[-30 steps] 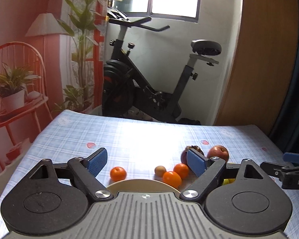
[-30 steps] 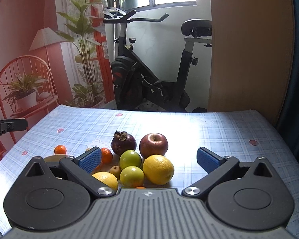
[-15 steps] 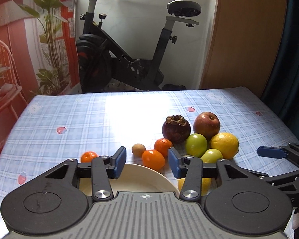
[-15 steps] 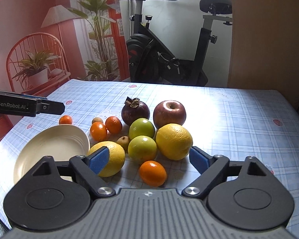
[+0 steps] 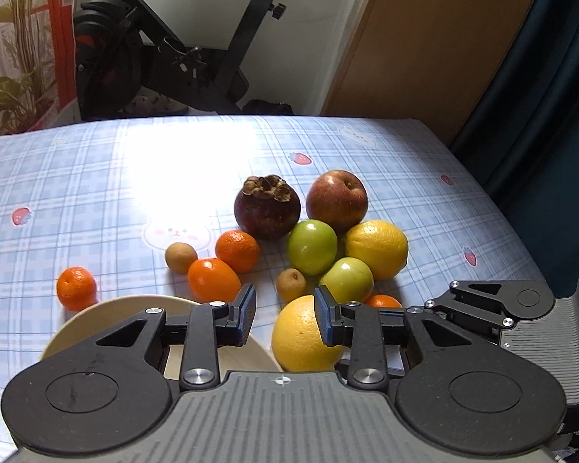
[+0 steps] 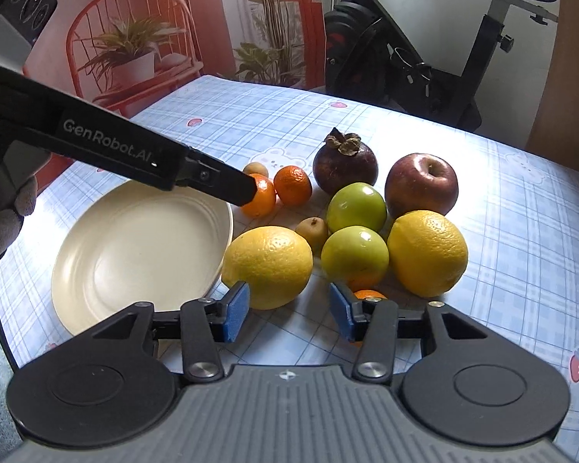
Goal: Organize fruits
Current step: 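Lower the left gripper onto the large yellow grapefruit and close it, then carry the grapefruit with the left gripper onto the cream plate and release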
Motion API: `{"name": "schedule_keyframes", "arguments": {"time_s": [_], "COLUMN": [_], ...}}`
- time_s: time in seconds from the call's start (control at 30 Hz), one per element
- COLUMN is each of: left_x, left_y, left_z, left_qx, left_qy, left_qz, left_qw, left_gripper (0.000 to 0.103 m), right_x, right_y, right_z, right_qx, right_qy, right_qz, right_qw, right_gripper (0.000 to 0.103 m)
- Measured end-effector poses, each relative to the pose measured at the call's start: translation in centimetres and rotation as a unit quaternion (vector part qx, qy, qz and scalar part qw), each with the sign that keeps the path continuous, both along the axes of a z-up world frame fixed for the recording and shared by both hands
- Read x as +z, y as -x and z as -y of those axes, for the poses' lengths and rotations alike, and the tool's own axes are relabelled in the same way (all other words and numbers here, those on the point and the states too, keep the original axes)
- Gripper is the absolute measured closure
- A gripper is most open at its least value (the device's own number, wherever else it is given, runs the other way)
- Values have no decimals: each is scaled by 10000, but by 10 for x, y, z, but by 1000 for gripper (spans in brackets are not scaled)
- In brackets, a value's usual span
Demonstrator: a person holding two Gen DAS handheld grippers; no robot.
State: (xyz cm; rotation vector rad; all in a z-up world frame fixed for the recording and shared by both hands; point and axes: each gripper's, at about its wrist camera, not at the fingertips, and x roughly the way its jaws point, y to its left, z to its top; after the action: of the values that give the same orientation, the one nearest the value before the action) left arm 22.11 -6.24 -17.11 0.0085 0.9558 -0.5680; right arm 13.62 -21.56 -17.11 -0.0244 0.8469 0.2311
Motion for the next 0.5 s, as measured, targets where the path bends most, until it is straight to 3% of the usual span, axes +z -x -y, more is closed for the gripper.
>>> {"name": "schedule_keyframes", "arguments": {"time_s": [0.27, 0.5], "left_x": [-22, -27], "left_y": [-10, -17], "left_z": [3, 2], "left_qx": [-54, -276], "left_qy": [308, 464], "left_qz": [-493, -699], "left_qw": [9983, 9961], "left_gripper": [67, 67], "right_x": [-11, -15], "right_y": [-7, -15], "right_z": [-6, -6], "right_qx": [233, 243], "right_qy": [-5, -122], "right_qz": [-155, -185], "right_qw": [9996, 9995], "right_gripper": [53, 43]}}
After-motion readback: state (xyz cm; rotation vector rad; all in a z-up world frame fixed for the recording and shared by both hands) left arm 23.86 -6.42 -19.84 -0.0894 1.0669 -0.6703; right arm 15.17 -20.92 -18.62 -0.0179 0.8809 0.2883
